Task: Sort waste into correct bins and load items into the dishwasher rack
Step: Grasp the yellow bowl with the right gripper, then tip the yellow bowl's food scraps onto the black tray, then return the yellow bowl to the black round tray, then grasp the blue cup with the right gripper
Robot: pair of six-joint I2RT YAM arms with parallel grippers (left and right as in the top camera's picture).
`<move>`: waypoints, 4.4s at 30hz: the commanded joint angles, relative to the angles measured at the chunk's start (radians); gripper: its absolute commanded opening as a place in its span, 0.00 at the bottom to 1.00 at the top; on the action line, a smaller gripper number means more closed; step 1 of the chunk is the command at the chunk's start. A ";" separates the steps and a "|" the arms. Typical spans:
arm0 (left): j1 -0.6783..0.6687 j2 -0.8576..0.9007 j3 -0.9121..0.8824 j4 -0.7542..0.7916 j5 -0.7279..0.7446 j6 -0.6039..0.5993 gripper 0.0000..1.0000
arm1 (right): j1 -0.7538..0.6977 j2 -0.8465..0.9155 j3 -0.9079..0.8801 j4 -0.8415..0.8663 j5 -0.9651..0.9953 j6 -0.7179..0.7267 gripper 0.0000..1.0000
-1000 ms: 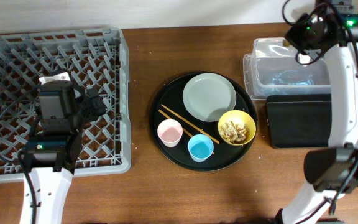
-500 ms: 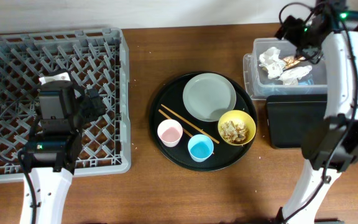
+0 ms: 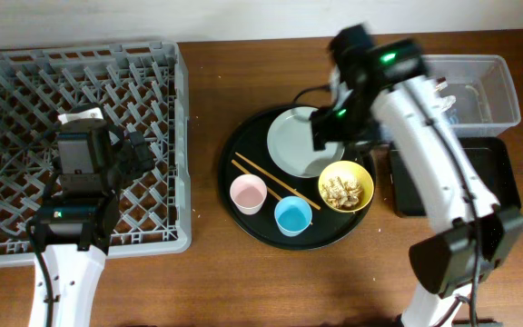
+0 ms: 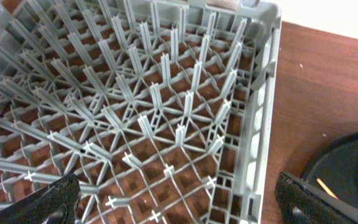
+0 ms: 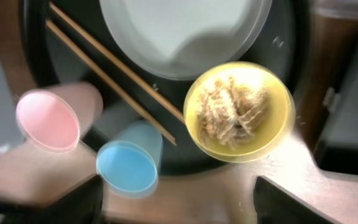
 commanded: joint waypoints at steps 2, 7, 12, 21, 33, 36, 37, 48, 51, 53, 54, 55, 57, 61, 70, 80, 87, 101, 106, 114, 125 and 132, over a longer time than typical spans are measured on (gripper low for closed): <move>0.003 0.004 0.008 -0.003 -0.014 -0.013 0.99 | 0.062 -0.004 -0.240 0.169 0.064 0.028 0.54; 0.003 0.004 0.008 -0.020 -0.013 -0.013 0.99 | 0.064 -0.004 -0.450 0.370 0.089 0.025 0.42; 0.003 0.004 0.008 -0.025 -0.014 -0.013 0.99 | 0.064 -0.002 -0.583 0.505 0.097 0.025 0.31; 0.003 0.004 0.008 -0.025 -0.014 -0.013 0.99 | 0.064 -0.002 -0.624 0.534 0.097 0.026 0.04; 0.003 0.004 0.008 -0.025 -0.014 -0.013 0.99 | -0.072 -0.291 -0.224 0.119 0.006 -0.105 0.04; 0.003 0.004 0.008 -0.025 -0.014 -0.013 0.99 | -0.293 -0.369 -0.225 0.111 -0.153 -0.275 0.04; 0.003 0.004 0.008 -0.025 -0.014 -0.013 0.99 | -0.350 -0.371 -0.225 0.115 -0.214 -0.331 0.04; 0.003 0.004 0.008 -0.025 -0.014 -0.013 0.99 | -0.905 -0.360 -0.674 0.501 -0.938 -0.604 0.04; 0.003 0.004 0.008 -0.025 -0.014 -0.013 0.99 | -0.956 -0.344 -0.776 0.618 -0.989 -0.604 0.04; 0.003 0.004 0.008 -0.025 -0.014 -0.013 0.99 | -0.991 -0.302 -0.811 0.684 -1.064 -0.604 0.04; 0.003 0.004 0.008 -0.025 -0.014 -0.013 0.99 | -1.007 -0.278 -0.824 0.716 -1.116 -0.604 0.04; 0.003 0.004 0.008 -0.025 -0.014 -0.013 1.00 | -1.020 -0.258 -0.831 0.734 -1.161 -0.604 0.04; 0.003 0.004 0.008 -0.025 -0.014 -0.013 0.99 | -1.058 -0.187 -0.832 0.751 -1.283 -0.604 0.04; 0.003 0.004 0.008 -0.025 -0.014 -0.013 0.99 | -1.106 -0.108 -0.832 0.750 -1.449 -0.577 0.04; 0.003 0.004 0.008 -0.025 -0.014 -0.013 0.99 | -1.122 -0.107 -0.832 0.743 -1.449 -0.246 0.04; 0.003 0.004 0.008 -0.050 -0.014 -0.013 0.99 | -1.171 -0.107 -0.831 0.805 -1.360 -0.256 0.04; 0.003 0.004 0.008 -0.051 -0.014 -0.013 0.99 | -1.061 -0.196 -0.824 0.795 -1.254 -0.327 0.04; 0.003 0.004 0.008 -0.051 -0.014 -0.013 0.99 | 0.016 -0.435 -0.752 0.628 0.039 0.031 0.04; 0.003 0.004 0.008 -0.051 -0.014 -0.013 0.99 | 0.095 -0.258 -0.752 0.625 0.051 0.038 0.04; 0.003 0.004 0.008 -0.051 -0.014 -0.013 0.99 | 0.097 -0.214 -0.753 0.573 0.019 0.064 0.37; 0.003 0.004 0.008 -0.051 -0.014 -0.013 0.99 | 0.071 -0.317 -0.452 0.298 -0.038 0.051 0.50; 0.003 0.004 0.008 -0.051 -0.014 -0.013 0.99 | 0.156 -0.314 -0.623 0.348 -0.081 0.106 0.49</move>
